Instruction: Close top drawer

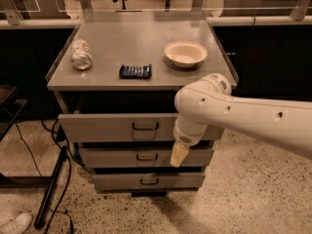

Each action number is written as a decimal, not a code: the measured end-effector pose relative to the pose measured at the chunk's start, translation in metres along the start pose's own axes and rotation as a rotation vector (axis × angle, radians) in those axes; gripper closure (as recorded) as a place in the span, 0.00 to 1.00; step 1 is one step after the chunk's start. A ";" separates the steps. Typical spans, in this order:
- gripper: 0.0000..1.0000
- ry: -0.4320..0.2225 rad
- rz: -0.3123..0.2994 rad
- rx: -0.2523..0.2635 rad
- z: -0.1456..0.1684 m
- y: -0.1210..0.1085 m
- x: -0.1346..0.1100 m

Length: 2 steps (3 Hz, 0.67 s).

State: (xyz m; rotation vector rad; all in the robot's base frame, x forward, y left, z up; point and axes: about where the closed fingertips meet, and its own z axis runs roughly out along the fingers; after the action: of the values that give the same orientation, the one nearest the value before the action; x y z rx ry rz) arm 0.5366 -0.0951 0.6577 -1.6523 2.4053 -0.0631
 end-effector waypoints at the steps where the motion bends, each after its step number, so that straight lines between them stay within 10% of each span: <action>1: 0.50 0.000 0.000 0.000 0.000 0.000 0.000; 2: 0.73 0.007 -0.011 0.011 0.001 -0.012 -0.009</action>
Offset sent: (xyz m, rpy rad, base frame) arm 0.0345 0.0087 0.0062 -0.0265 -0.0219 0.0145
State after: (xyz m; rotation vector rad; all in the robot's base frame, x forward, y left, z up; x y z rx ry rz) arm 0.5513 -0.0913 0.6598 -1.6628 2.3971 -0.0838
